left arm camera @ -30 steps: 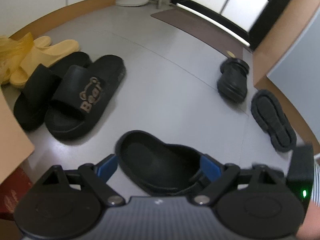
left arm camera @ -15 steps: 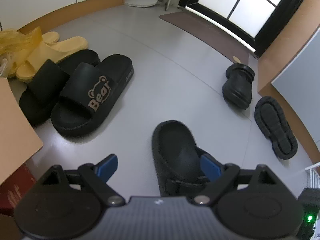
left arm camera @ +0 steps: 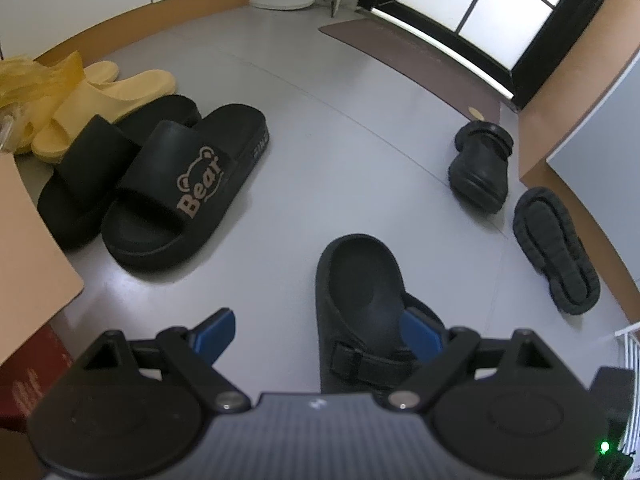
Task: Organize scattered shoes
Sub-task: 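Carry the black clog with the right tool beside the first black clog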
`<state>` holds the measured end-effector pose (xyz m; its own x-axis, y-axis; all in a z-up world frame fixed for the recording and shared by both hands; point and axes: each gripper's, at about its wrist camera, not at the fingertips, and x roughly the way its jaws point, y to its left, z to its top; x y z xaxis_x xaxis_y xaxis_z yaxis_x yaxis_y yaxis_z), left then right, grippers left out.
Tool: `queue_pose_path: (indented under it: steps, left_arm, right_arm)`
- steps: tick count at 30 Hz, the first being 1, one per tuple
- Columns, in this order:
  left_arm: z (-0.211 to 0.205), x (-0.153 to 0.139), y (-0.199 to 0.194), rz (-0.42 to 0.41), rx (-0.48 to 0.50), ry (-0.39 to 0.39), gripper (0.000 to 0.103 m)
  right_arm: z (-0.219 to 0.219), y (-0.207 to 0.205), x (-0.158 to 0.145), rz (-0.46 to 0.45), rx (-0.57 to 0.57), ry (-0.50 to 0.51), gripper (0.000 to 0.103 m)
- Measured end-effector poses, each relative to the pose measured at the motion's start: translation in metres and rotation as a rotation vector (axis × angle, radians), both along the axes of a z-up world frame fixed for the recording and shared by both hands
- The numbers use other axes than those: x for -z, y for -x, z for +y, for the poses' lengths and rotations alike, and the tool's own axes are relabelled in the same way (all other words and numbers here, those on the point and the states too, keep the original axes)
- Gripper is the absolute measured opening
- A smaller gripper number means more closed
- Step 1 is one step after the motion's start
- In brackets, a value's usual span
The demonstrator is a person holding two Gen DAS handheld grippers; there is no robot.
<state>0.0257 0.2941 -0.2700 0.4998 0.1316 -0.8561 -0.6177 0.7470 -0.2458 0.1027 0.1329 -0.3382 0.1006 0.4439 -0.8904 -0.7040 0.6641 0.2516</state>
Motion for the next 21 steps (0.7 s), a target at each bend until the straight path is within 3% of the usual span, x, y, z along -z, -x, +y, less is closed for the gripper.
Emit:
queue_pose_path:
  steps: [2, 6, 21]
  left_arm:
    - [-0.002, 0.001, -0.001, 0.001, 0.007, 0.001, 0.091]
    - [-0.005, 0.001, -0.001, 0.003, 0.016, 0.003, 0.091]
    - [-0.013, 0.003, -0.004, 0.002, 0.040, 0.011, 0.091]
  right_arm:
    - [0.000, -0.002, 0.005, 0.036, 0.008, -0.018, 0.090]
    - [-0.005, 0.003, 0.007, 0.020, 0.048, -0.039, 0.086]
    - [-0.032, 0.037, 0.009, 0.045, 0.416, -0.030, 0.085]
